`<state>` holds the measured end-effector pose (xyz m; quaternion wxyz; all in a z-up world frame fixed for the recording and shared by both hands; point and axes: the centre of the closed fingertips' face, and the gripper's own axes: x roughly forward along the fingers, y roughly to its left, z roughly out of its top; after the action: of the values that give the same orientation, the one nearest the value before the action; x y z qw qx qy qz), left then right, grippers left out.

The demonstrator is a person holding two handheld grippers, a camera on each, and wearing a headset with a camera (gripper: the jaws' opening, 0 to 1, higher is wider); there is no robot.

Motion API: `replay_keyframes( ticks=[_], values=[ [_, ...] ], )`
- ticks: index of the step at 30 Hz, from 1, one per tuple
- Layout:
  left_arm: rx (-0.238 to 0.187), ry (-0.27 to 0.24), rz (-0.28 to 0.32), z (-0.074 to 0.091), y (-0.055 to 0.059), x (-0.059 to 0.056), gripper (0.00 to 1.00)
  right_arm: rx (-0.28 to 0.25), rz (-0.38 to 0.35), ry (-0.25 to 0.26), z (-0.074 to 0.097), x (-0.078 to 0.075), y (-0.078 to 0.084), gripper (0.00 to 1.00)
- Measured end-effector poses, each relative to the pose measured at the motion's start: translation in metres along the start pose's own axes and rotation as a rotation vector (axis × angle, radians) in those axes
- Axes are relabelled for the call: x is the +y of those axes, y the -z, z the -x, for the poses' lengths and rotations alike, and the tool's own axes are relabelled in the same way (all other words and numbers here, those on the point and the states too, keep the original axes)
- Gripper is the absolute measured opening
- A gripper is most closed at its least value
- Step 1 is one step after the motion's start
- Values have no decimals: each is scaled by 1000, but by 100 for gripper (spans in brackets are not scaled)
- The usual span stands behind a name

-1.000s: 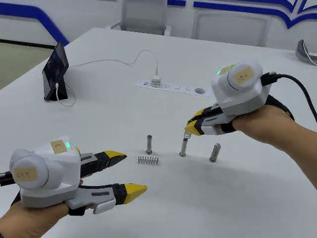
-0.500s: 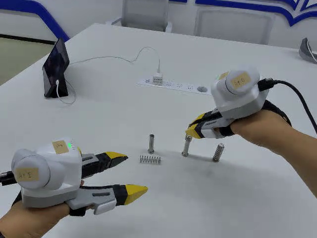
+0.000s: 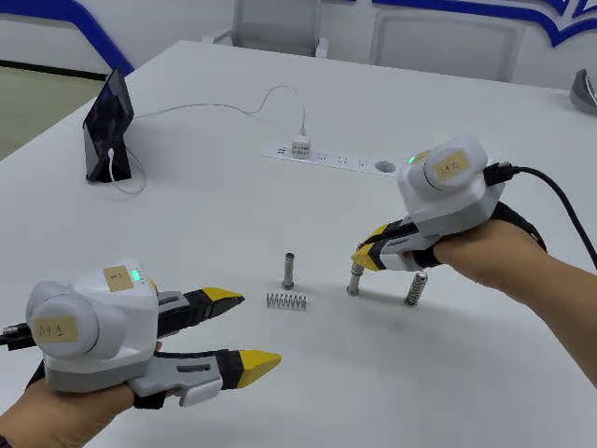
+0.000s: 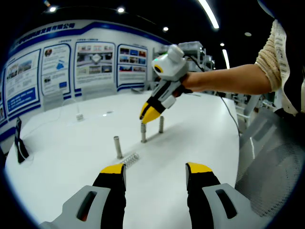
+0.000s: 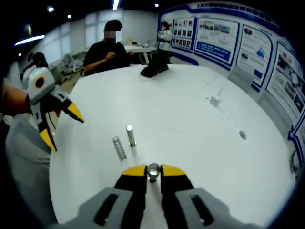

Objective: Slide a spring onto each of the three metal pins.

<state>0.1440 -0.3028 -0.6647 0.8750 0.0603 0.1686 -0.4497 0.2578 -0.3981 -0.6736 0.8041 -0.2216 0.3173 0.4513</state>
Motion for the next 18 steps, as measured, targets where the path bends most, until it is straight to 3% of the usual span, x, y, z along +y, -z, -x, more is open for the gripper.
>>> replay_keyframes(
  ticks=[18],
  values=[
    [16, -14, 13, 0, 3, -2, 51, 21, -29, -18, -17, -3, 17, 12]
  ],
)
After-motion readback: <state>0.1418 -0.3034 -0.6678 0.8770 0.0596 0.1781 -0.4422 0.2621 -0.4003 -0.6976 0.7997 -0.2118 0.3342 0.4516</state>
